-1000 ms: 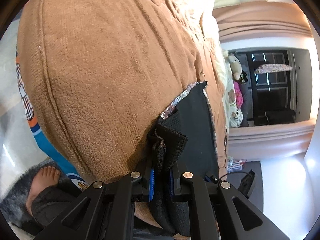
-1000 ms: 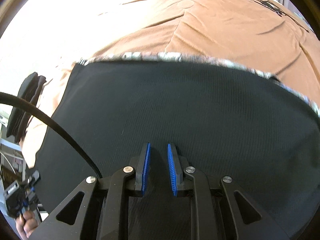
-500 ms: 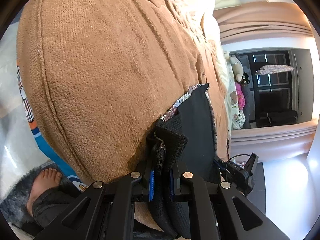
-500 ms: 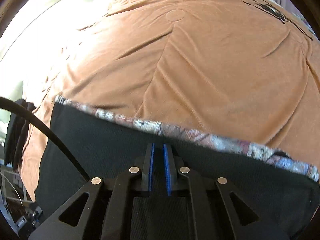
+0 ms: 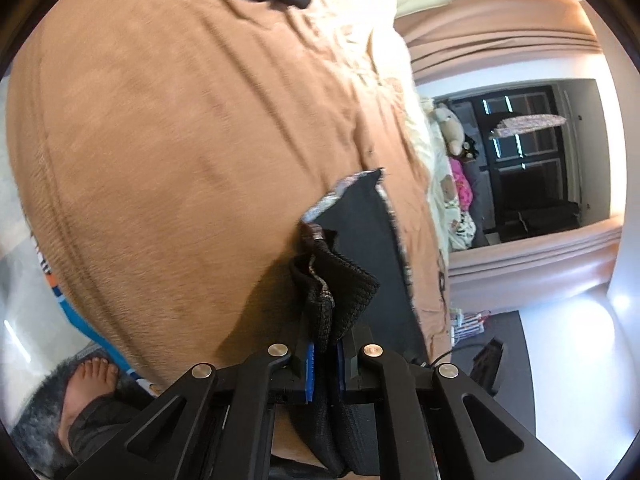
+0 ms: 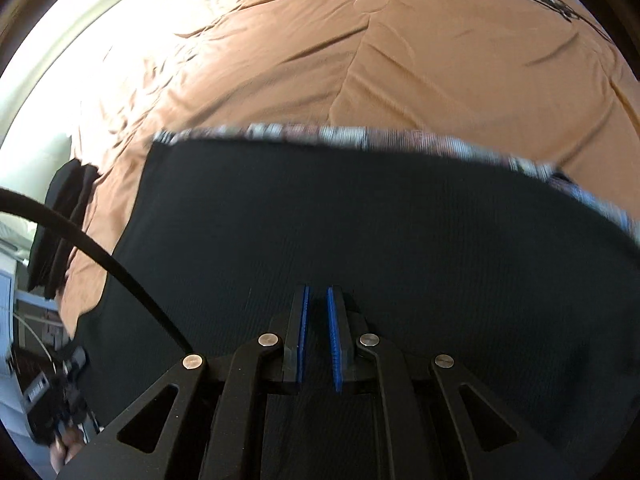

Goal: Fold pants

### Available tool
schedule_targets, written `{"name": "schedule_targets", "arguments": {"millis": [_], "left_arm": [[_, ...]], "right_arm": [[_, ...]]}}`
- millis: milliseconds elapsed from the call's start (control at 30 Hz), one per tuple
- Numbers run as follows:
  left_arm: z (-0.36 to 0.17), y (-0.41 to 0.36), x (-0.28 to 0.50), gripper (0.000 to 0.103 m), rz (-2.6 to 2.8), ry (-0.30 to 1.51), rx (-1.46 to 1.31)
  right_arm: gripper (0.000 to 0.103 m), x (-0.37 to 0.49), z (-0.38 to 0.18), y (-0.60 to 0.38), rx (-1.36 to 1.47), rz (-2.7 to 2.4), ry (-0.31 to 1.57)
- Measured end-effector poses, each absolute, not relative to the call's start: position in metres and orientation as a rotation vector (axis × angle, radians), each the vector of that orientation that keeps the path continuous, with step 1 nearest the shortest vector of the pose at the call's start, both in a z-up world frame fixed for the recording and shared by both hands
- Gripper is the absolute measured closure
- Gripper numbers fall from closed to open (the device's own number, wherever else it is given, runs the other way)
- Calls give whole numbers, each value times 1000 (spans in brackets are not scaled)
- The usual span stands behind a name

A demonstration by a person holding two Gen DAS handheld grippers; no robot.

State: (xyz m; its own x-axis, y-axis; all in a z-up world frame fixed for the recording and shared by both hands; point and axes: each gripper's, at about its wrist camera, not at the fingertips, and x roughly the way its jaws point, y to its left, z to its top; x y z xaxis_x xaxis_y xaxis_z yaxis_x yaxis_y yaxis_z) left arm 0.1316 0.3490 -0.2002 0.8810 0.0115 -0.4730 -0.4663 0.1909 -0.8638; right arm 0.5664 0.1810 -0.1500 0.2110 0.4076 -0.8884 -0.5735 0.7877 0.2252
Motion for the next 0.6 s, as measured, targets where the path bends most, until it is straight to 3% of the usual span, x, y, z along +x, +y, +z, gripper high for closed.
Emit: {"name": "schedule_targets", "arguments": {"millis": [600], "left_arm": [[-108,331,186,96,173,352,-1172]], "right_arm": [[96,458,-148,123,-79,768,1140]]}}
